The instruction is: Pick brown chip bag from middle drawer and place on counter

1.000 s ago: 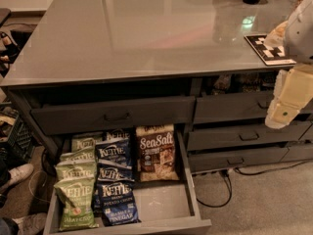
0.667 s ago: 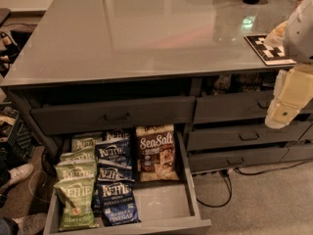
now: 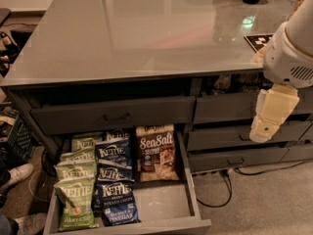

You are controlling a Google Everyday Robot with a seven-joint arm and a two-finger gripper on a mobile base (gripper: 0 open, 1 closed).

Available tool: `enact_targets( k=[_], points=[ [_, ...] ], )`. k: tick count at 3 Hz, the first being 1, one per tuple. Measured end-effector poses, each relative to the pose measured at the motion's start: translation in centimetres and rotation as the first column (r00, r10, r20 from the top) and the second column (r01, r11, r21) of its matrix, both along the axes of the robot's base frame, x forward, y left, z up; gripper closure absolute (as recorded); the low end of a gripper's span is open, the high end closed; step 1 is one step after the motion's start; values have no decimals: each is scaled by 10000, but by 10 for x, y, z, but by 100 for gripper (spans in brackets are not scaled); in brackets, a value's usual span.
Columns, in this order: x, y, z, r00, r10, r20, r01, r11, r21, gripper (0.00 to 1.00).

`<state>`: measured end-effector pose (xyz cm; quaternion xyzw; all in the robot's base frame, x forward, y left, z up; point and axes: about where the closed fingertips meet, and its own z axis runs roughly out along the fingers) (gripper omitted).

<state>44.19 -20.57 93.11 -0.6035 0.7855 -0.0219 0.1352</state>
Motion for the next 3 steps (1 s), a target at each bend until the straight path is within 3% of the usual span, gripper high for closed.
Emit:
enact_targets(
  k=[1, 2, 3],
  points=[
    [0, 0, 0, 10000, 0, 0, 0, 10000, 0, 0],
    [3, 14, -30, 10000, -19, -56, 22, 9989, 479, 0],
    [22, 34, -89, 9990, -331, -299, 355, 9958, 847, 0]
  ],
)
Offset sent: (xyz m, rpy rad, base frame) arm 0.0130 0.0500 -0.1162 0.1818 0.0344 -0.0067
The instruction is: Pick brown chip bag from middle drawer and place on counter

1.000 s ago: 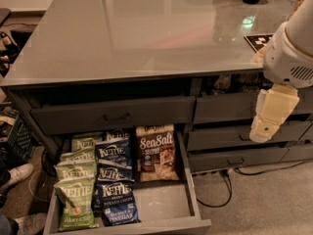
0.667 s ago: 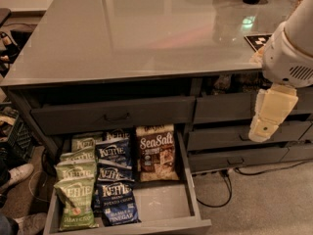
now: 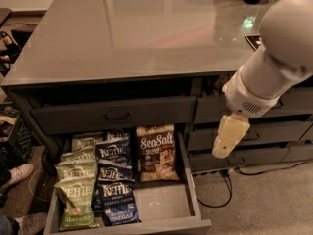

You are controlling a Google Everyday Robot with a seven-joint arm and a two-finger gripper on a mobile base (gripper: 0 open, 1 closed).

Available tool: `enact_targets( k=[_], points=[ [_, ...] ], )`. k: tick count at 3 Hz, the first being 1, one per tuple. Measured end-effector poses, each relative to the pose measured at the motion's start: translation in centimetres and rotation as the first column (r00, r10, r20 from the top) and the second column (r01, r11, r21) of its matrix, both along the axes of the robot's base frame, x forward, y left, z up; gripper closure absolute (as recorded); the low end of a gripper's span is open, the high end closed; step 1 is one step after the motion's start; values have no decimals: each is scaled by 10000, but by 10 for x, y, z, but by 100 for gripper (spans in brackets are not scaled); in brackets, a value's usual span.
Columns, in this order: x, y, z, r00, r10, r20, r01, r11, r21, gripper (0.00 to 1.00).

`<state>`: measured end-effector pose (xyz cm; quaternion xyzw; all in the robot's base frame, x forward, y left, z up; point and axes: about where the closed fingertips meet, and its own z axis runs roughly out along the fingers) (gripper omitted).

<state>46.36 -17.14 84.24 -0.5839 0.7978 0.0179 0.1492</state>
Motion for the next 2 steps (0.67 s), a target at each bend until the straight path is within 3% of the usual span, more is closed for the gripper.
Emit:
enact_targets(
  k=[1, 2],
  points=[
    [14, 16, -57, 9947, -521, -882, 558, 9976, 399, 0],
    [14, 16, -57, 9947, -521, -882, 558, 9976, 399, 0]
  ],
)
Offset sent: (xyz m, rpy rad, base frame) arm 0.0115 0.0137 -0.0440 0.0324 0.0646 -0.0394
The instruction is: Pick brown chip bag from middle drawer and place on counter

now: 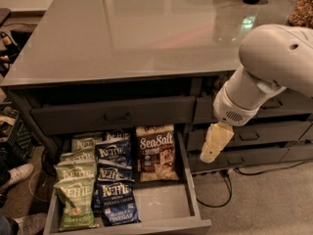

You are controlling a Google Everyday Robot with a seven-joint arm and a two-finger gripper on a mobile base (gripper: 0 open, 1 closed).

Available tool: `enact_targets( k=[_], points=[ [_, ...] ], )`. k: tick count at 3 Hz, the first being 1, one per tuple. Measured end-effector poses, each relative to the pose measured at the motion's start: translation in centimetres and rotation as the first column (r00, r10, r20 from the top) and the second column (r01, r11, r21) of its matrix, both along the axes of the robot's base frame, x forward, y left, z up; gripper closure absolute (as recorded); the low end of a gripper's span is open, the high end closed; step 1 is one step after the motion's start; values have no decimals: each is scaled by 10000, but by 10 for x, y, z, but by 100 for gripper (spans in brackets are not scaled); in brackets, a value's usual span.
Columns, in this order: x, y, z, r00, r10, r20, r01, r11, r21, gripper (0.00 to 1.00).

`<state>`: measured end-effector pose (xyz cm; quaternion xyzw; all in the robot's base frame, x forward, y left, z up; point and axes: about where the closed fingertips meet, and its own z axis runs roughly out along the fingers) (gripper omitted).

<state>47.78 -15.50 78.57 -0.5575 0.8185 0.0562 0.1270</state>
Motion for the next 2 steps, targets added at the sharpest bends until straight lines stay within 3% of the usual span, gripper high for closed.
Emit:
enact_targets(
  k=[1, 2],
  points=[
    [8, 9, -14, 9991, -277, 328, 265, 9990, 357, 0],
    [16, 25, -62, 9919, -1189, 441, 1140, 9883, 1012, 0]
  ],
)
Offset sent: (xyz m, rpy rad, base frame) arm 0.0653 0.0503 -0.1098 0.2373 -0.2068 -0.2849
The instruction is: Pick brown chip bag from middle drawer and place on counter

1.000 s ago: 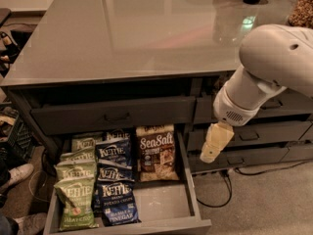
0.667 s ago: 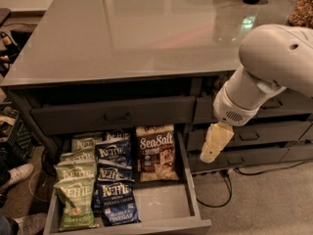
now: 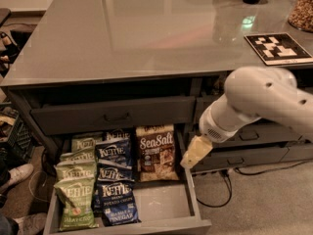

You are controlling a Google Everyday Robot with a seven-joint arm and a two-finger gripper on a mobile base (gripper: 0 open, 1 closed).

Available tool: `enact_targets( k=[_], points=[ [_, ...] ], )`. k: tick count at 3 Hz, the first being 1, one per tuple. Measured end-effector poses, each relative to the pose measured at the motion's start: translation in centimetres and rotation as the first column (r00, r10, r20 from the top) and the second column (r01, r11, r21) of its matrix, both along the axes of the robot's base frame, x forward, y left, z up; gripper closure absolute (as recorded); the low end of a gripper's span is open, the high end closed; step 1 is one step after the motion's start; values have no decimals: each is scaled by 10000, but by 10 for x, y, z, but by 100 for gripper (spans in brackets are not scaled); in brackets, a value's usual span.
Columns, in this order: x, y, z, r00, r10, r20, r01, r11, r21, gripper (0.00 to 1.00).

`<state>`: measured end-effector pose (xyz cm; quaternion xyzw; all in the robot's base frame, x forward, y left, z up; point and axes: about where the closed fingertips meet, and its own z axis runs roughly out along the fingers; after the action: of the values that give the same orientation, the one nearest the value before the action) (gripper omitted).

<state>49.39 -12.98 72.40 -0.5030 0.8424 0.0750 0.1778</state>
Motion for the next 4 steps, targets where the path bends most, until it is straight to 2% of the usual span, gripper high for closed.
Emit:
enact_targets(
  k=[1, 2, 3, 4],
  points=[
    [26, 21, -29, 9952, -796, 564, 738, 9923, 991, 0],
    [27, 22, -32, 9948, -831, 595, 769, 9920, 997, 0],
    [33, 33, -59, 9872, -1263, 969, 1157, 9874, 1080, 0],
    [50, 38, -104, 9757, -1735, 1340, 1623, 9826, 907, 0]
  ],
)
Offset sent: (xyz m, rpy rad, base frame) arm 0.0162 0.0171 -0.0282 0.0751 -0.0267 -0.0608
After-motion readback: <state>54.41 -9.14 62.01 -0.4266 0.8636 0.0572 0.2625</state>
